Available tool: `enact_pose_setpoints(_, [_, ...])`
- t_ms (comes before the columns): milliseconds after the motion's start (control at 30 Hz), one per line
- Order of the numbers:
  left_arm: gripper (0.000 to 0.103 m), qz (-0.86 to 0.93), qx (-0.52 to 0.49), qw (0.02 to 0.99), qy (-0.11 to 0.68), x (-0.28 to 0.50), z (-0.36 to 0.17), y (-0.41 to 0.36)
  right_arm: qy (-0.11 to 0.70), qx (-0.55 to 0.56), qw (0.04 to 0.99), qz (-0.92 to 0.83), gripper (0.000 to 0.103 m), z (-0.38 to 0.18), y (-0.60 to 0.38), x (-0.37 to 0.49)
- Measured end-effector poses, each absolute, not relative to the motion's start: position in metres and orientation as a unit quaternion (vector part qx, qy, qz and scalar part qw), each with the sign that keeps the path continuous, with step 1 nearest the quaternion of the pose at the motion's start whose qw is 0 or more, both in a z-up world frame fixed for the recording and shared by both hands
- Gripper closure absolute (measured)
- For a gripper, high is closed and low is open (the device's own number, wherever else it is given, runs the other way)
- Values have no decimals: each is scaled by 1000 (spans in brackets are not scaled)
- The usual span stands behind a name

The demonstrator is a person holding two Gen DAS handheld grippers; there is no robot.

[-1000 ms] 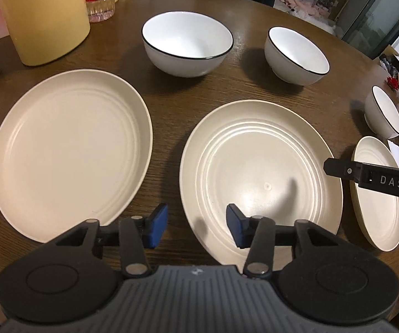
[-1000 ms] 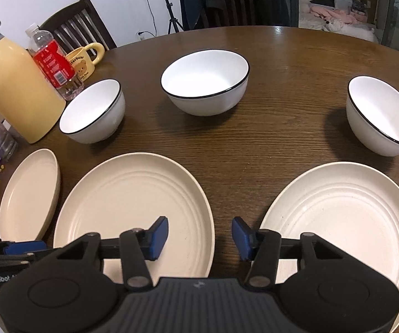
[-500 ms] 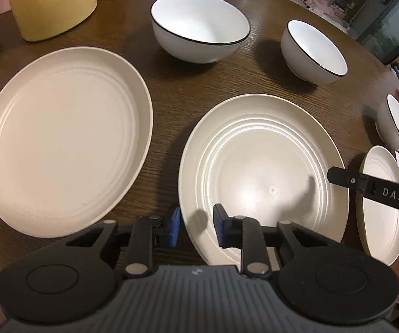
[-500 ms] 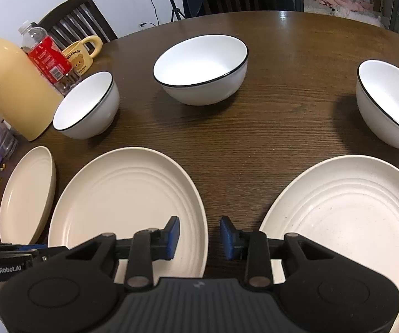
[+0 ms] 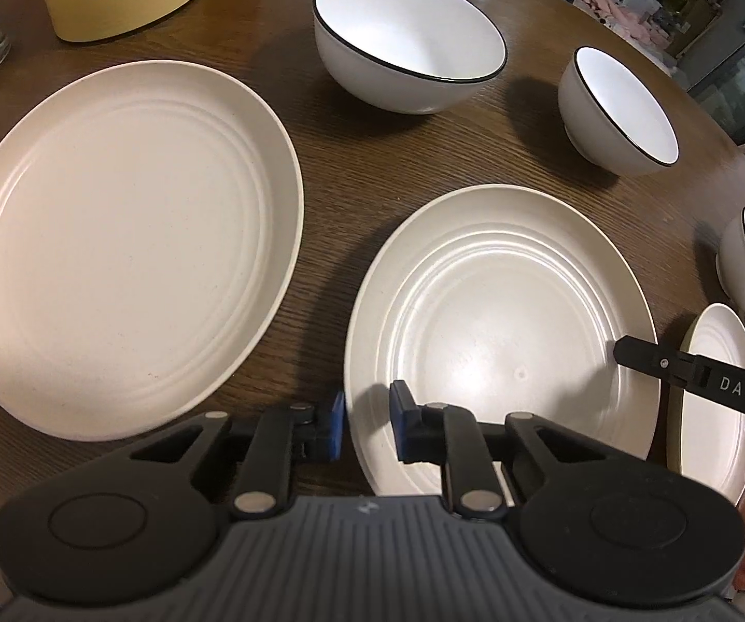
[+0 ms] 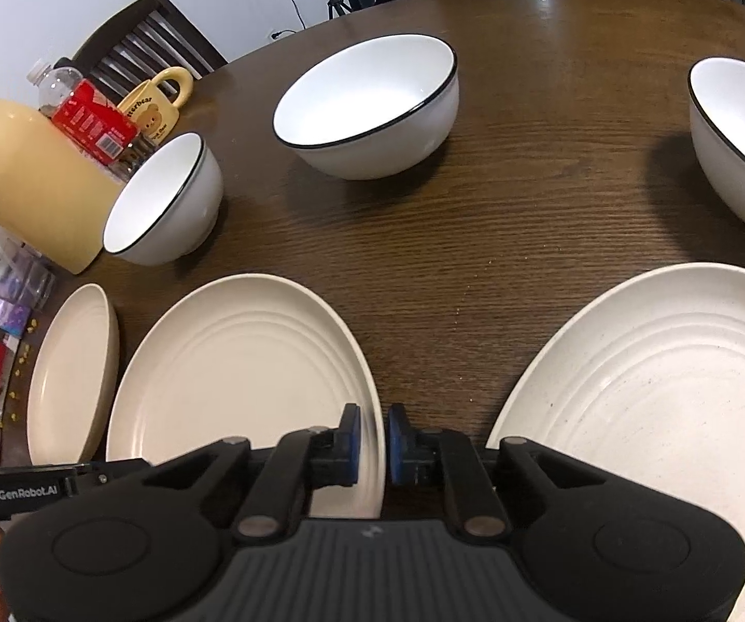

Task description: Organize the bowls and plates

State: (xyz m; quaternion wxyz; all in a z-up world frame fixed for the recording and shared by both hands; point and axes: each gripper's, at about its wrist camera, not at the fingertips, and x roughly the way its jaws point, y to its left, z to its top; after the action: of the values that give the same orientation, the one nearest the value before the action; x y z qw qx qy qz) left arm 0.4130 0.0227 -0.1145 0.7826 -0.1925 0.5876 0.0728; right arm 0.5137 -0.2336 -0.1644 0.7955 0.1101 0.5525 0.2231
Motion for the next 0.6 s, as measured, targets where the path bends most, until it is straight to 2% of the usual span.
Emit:
enact_pose_setpoints(133, [88,76,-196,782,587,412,-115,25,552,120,793,227,95,-166,-237,513])
enact_pose_setpoints(600, [90,73,-198,785,583,410,-113,28,540,126,802,224,97,-162,-243,509])
